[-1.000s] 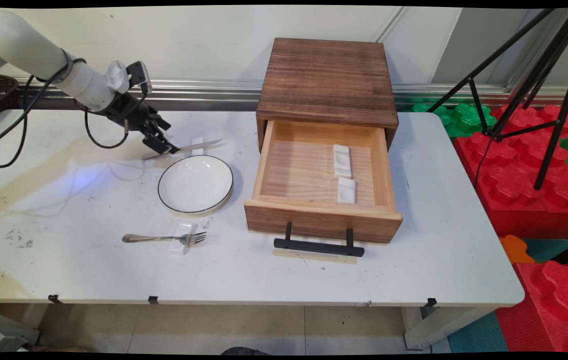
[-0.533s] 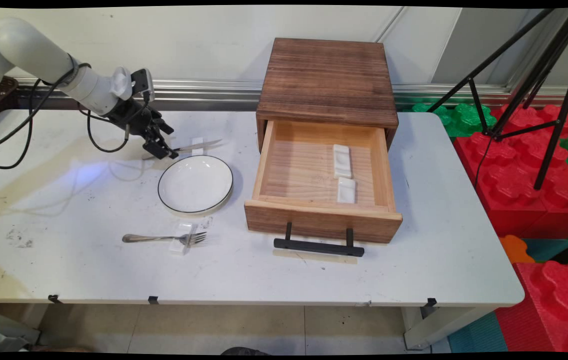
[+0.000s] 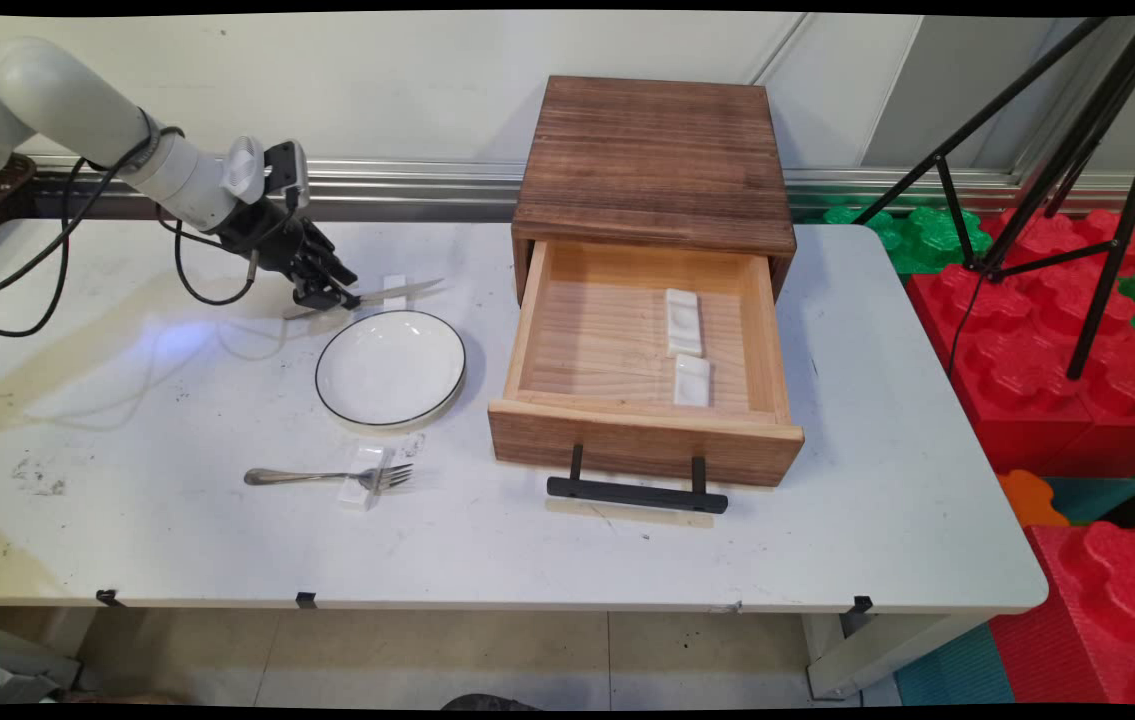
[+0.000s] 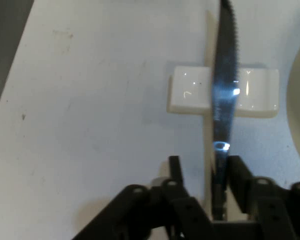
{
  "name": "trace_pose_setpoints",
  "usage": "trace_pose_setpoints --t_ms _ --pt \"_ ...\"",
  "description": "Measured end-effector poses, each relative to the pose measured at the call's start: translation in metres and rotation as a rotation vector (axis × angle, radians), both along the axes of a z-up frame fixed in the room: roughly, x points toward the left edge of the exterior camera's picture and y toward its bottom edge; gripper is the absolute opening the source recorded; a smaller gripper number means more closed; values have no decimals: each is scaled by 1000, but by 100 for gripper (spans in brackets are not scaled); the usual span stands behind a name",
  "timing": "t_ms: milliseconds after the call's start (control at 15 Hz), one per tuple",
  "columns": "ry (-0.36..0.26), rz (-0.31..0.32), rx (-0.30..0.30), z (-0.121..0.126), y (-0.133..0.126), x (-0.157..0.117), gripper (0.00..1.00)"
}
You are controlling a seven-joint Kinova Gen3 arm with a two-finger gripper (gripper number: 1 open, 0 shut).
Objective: Pick up the knife from the left of the white plate, then place the picked object into the drawer
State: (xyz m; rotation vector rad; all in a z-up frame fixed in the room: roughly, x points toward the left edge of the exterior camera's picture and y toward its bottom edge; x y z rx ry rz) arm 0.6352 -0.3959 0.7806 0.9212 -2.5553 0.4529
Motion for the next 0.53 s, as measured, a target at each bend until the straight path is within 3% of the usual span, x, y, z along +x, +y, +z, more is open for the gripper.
trace_pose_setpoints --t_ms 533 --pt "-10 -22 8 -1 2 3 0"
